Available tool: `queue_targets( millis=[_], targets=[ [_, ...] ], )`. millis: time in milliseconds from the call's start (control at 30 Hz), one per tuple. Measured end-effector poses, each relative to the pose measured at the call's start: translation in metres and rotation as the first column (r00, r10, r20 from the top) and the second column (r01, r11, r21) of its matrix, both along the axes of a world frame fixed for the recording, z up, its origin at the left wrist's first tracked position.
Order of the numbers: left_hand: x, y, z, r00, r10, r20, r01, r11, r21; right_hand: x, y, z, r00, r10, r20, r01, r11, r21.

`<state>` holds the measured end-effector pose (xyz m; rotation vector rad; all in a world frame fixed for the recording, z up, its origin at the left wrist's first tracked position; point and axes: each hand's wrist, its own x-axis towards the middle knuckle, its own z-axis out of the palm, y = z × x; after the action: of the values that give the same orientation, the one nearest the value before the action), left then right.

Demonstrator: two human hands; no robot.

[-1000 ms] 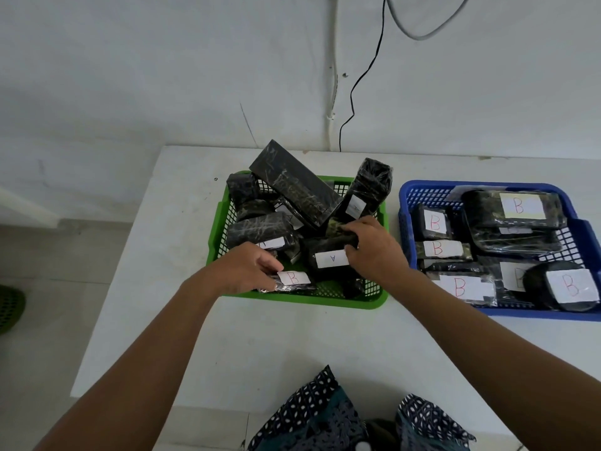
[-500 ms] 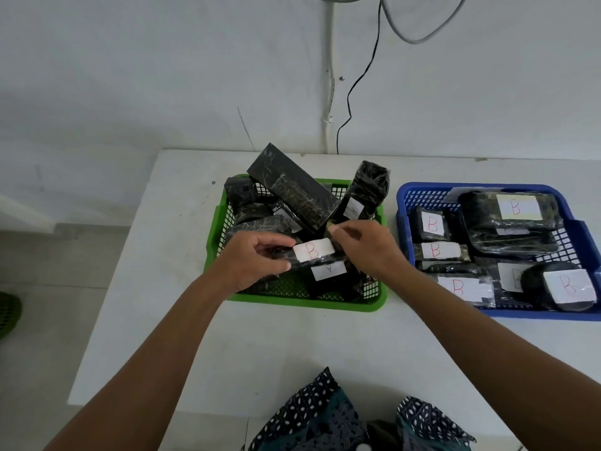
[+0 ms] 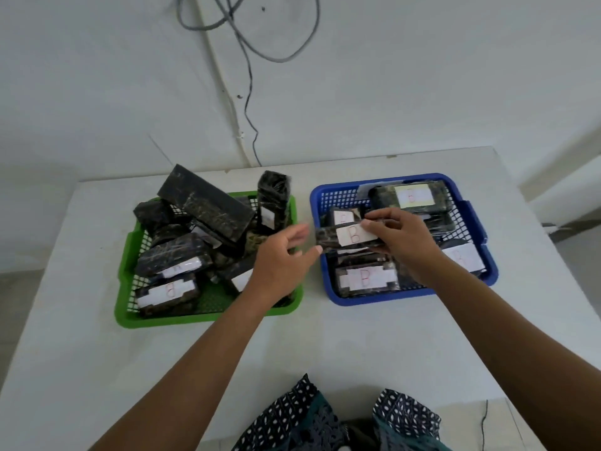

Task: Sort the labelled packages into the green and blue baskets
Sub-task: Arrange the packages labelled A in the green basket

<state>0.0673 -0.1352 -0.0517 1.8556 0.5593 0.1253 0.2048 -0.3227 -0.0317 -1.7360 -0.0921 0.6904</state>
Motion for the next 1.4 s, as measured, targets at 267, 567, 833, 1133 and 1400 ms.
queue_targets(
  millis=[267,567,833,1133,1400],
  targets=[
    [0.029,-0.09,-0.025,0.949,0.293,-0.117,-0.268,0.944,0.191,0.031,-0.085,-0.026,0.988,-0.133,0.076,0.141,0.983,-0.121],
    [0.048,-0.092,-0.045,0.846,0.504,-0.173,-0.454,0.852,0.262,0.041,-0.053,-0.053,0.989,0.116,0.091,-0.097,0.977,-0.188],
    [0.045,-0.081,-0.047,0.859,0.474,-0.194,-0.435,0.875,0.212,0.036,-0.039,-0.064,0.868,0.428,0.252,-0.299,0.855,-0.425],
    [0.025,-0.046,-0.036,0.895,0.336,-0.292,-0.378,0.92,-0.102,0.028,-0.004,-0.04,0.719,0.418,0.556,-0.173,0.882,-0.439],
    [-0.011,0.058,-0.001,0.899,0.391,-0.198,-0.392,0.919,0.037,0.008,0.119,-0.022,0.717,0.456,0.528,-0.34,0.889,-0.307]
  ],
)
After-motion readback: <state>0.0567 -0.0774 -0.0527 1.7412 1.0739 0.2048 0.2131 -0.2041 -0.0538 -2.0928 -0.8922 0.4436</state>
